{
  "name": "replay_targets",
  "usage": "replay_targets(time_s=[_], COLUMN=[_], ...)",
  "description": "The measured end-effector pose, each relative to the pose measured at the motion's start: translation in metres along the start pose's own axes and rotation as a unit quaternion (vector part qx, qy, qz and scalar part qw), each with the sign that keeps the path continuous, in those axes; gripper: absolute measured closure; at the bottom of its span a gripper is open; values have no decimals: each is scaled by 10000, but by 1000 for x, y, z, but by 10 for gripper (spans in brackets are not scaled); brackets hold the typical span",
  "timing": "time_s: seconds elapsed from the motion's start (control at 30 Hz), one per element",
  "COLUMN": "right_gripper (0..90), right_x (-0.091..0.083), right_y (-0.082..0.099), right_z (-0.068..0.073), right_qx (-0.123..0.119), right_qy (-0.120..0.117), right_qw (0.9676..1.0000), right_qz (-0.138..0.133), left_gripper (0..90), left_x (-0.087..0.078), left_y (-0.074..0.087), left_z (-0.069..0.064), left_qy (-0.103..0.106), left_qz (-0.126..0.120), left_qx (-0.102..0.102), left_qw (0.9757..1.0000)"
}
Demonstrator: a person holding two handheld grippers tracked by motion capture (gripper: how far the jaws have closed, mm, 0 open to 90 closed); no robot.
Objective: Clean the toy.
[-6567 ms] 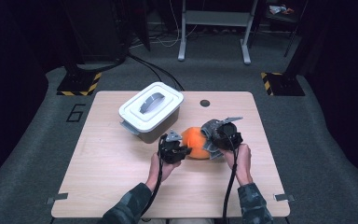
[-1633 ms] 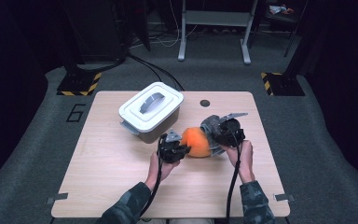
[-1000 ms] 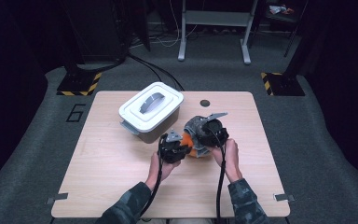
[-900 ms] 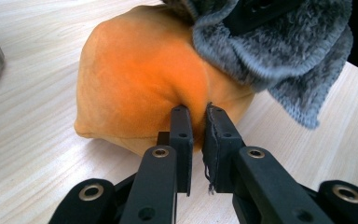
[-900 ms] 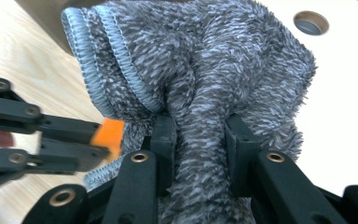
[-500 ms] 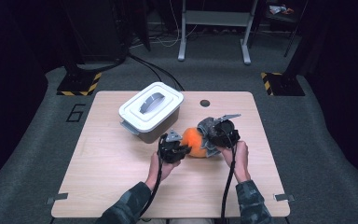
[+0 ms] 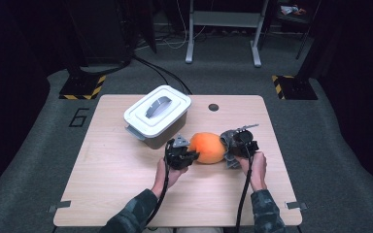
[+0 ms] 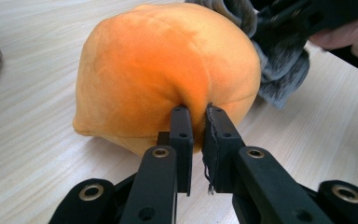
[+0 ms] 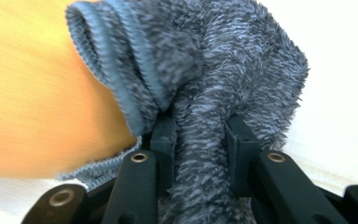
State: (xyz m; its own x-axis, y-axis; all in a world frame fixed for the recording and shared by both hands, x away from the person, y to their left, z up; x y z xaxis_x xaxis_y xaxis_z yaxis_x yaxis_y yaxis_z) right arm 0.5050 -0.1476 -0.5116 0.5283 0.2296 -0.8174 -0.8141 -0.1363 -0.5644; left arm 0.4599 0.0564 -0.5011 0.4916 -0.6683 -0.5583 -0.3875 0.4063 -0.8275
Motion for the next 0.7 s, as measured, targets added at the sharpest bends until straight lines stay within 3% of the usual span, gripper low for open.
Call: replay_targets(time_s=[0.13,0.2,0.3,0.37,0.4,0.43,0.53,0.57,0.6,0.7], right_gripper=[691,691,691,690,690,690,690,690,690,690], right_x=[11,8,-11,-17,-23,-33,-45,-45,-51,-56], right_y=[6,6,-3,-6,-9,-16,-23,-23,-27,-33], right_z=[-7,-8,-2,1,5,14,34,34,48,68], right_qx=[99,98,-14,-37,-77,-272,-444,-444,-560,-689], right_qy=[-3,12,96,76,45,0,-204,-204,-365,-641], right_qw=[9998,9998,9999,9998,9997,9987,9970,9970,9954,9925], right_qz=[182,145,-122,-159,-237,-425,-595,-595,-683,-780], left_gripper=[821,821,821,821,821,821,821,821,821,821], left_x=[-1,-1,-1,-1,-1,-1,-1,-1,-1,-1], left_y=[0,0,0,0,0,0,0,0,0,0], left_z=[1,1,2,2,2,1,1,1,1,1], left_qy=[-22,-26,-34,-38,-36,-45,-44,-44,-40,-28], left_qz=[4,-5,-13,0,-17,-25,-22,-22,-22,-18], left_qx=[6,3,-39,-45,-52,-39,-42,-42,-39,-33], left_qw=[10000,10000,10000,10000,10000,10000,10000,10000,10000,10000])
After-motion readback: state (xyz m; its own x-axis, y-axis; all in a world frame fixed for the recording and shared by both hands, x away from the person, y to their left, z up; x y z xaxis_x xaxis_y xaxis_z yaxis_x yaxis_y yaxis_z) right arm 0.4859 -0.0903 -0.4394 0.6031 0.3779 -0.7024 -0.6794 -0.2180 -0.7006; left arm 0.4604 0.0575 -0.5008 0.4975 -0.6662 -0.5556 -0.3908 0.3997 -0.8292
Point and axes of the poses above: each handheld gripper's, and its own axes: x roughly forward along the jaws, y roughly out of its underside, z roughly to its left, the point moved 6 cm from there along x, roughly forward along the jaws, and after that the axes turned 8 degrees about x, right-handed, at the moved point
